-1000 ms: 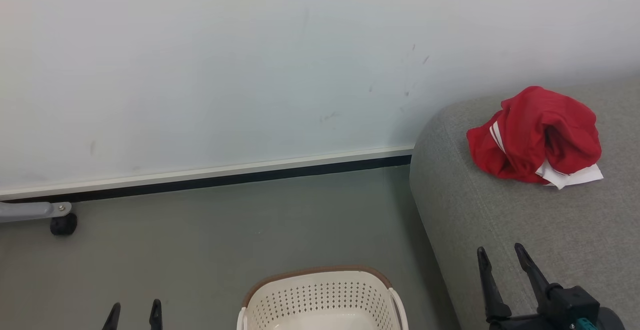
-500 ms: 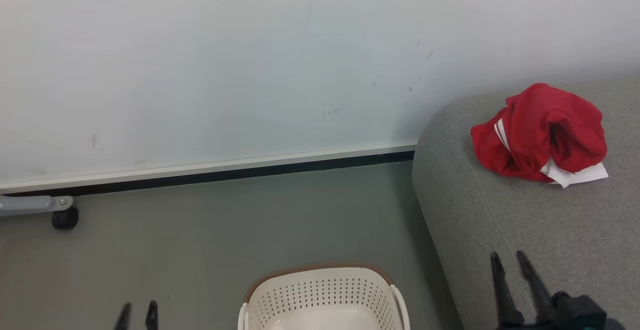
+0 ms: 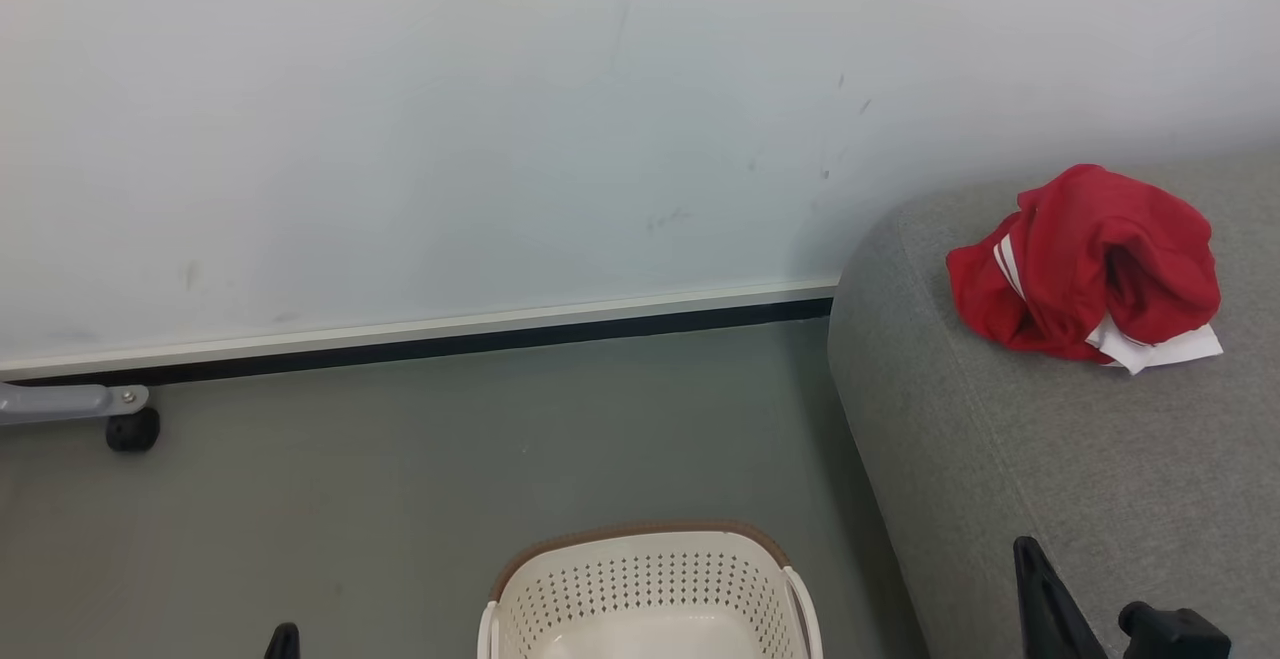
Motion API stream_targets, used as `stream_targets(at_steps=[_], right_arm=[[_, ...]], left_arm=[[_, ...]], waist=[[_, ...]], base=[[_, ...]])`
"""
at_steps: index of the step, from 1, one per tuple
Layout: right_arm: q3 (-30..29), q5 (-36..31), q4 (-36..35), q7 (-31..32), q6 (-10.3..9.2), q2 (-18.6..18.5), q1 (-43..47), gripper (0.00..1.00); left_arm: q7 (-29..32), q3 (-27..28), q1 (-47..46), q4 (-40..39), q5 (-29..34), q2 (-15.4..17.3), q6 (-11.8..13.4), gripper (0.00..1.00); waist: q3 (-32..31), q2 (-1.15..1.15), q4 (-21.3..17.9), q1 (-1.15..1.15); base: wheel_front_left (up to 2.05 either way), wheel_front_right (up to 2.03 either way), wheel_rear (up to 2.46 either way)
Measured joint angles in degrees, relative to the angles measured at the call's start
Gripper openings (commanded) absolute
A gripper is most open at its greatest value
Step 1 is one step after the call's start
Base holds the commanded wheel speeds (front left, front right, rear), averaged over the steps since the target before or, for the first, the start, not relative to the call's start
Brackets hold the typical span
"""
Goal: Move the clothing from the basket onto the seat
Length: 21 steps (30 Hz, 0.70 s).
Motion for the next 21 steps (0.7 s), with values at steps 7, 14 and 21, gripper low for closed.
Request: stream_targets(at_steps=[7, 14, 21], right_arm=[[-1.43, 5.23, 0.49, 1.65, 0.82, 0.48, -0.3, 0.0], [-2.88, 10.34, 0.8, 3.08, 1.58, 0.98, -1.19, 0.0], [-4.34, 15.04, 1.13, 4.42, 2.44, 1.42, -1.32, 0.0]], left_arm=[[1.34, 1.13, -0.8, 0.53, -4.12, -0.85, -0.96, 0.0], [2.65, 2.08, -2.03, 1.02, -8.86, -1.57, -1.64, 0.0], [4.17, 3.15, -2.97, 1.79, -13.32, -2.36, -2.54, 0.0]], waist=[[0.21, 0.0, 0.18, 0.0], [0.41, 0.0, 0.36, 0.0], [0.62, 0.0, 0.54, 0.0]], base=[[0.0, 0.0, 0.0], [0.0, 0.0, 0.0], [0.0, 0.0, 0.0]])
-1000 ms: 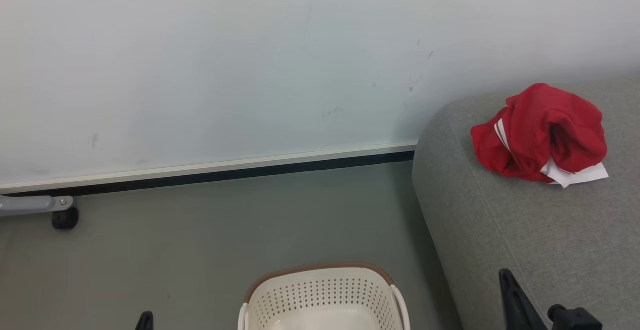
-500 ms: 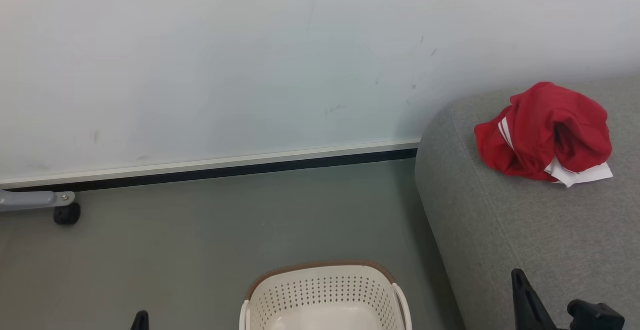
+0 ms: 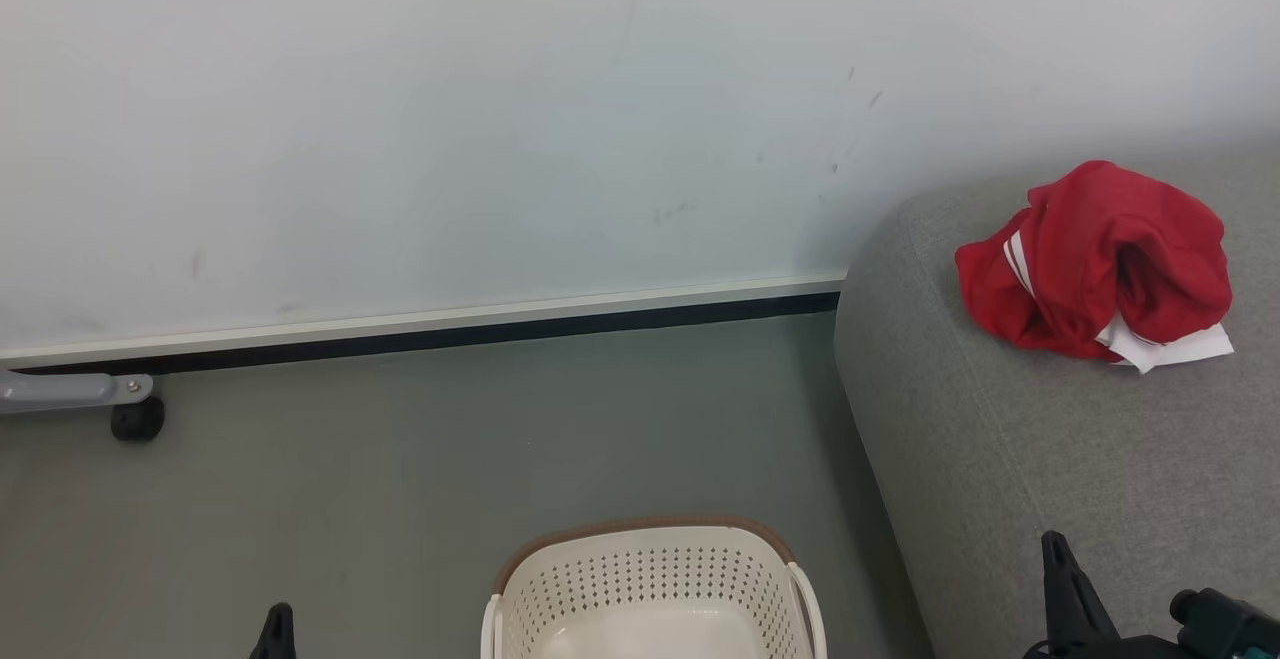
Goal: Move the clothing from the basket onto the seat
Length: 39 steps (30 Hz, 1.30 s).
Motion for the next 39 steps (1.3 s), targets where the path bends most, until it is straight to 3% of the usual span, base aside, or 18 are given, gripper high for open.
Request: stream_targets(at_steps=[39], right_arm=[[-7.9, 26.06, 1.7, 7.47, 4.49, 2.64, -3.4, 0.0]], left_arm=[[6.98, 5.49, -6.11, 3.23, -23.08, -4.31, -5.03, 0.0]], waist=[[1.15, -0.01, 1.0, 0.0]], base=[[0.0, 0.0, 0.0]])
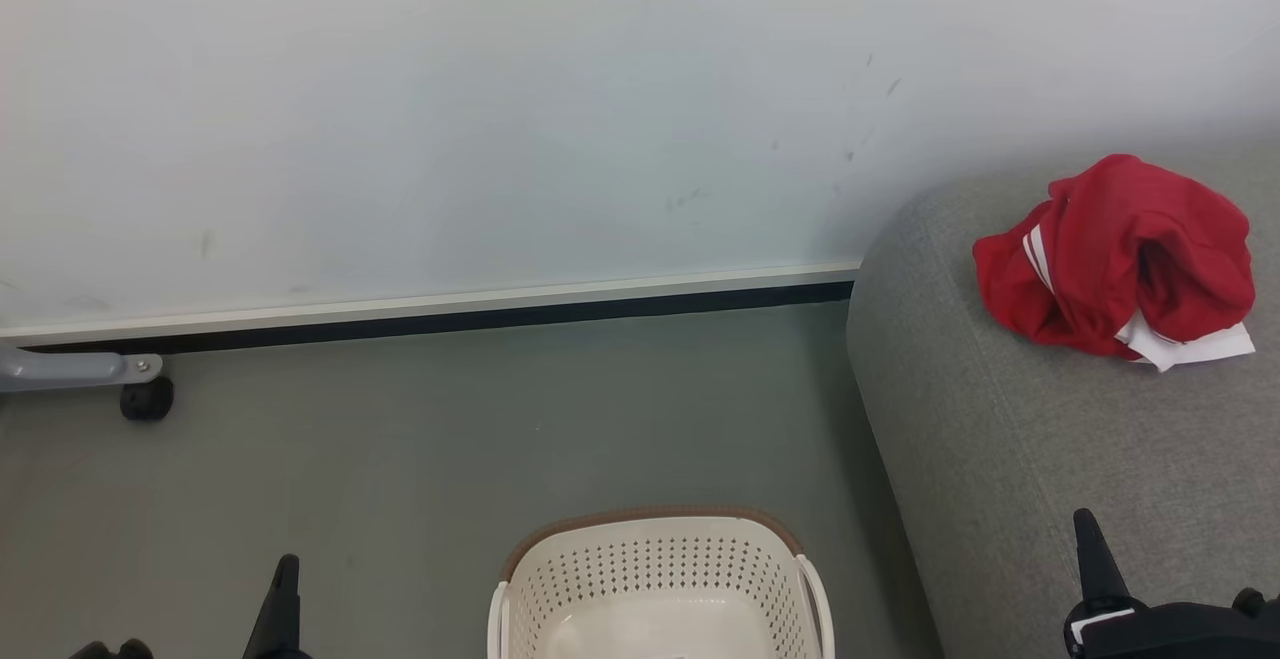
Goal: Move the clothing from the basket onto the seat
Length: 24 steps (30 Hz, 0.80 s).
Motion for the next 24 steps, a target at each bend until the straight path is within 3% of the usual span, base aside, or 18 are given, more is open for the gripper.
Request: stream_targets(at_steps=[24], right_arm=[[-4.78, 16.26, 1.14, 4.28, 2.75, 1.71, -1.51, 0.0]], left_arm=[[4.43, 3.44, -3.66, 2.22, -14.55, -2.54, -3.02, 0.0]], waist=[[0.71, 0.0, 0.62, 0.0]], base=[[0.0, 0.0, 0.0]])
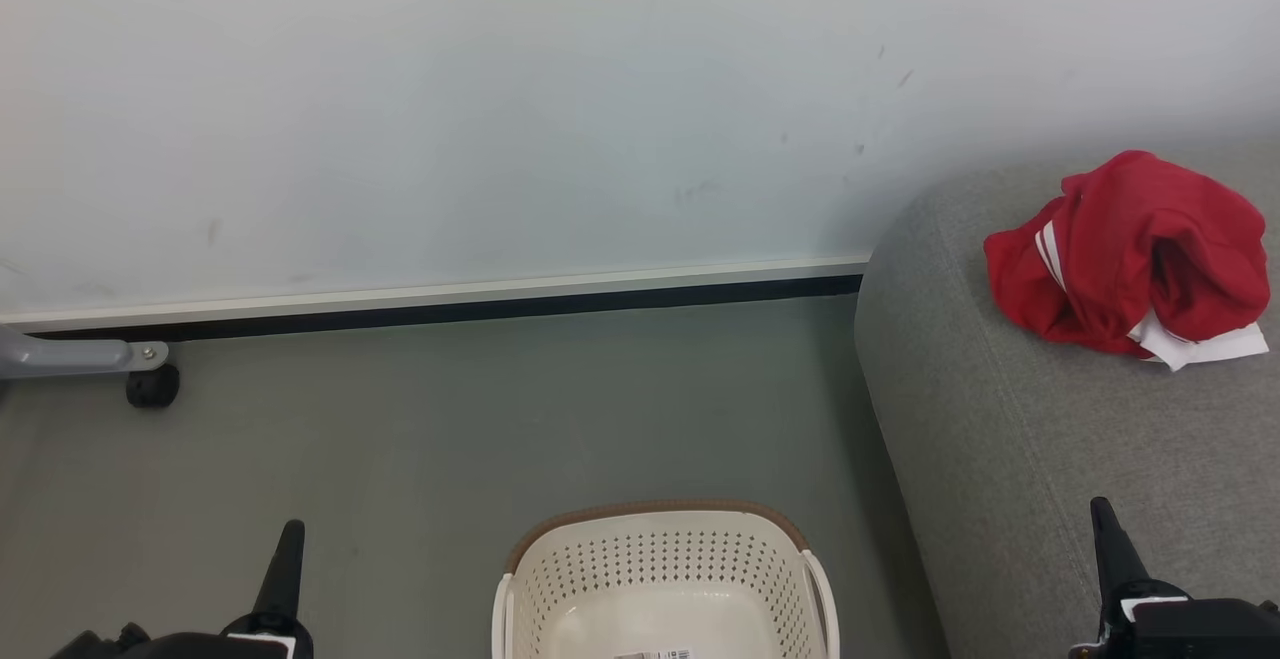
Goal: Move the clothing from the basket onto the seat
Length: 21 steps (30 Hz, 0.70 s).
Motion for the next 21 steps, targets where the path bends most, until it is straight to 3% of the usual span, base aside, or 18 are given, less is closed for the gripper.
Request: stream_targets(at_steps=[21], right_arm=[[-3.59, 11.84, 0.86, 3.25, 2.24, 1.13, -1.94, 0.0]], left_arm=[[3.08, 2.4, -3.28, 1.55, -11.41, -2.11, -2.44, 0.0]], waist=[[0.52, 0.0, 0.45, 0.0]], base=[[0.0, 0.0, 0.0]])
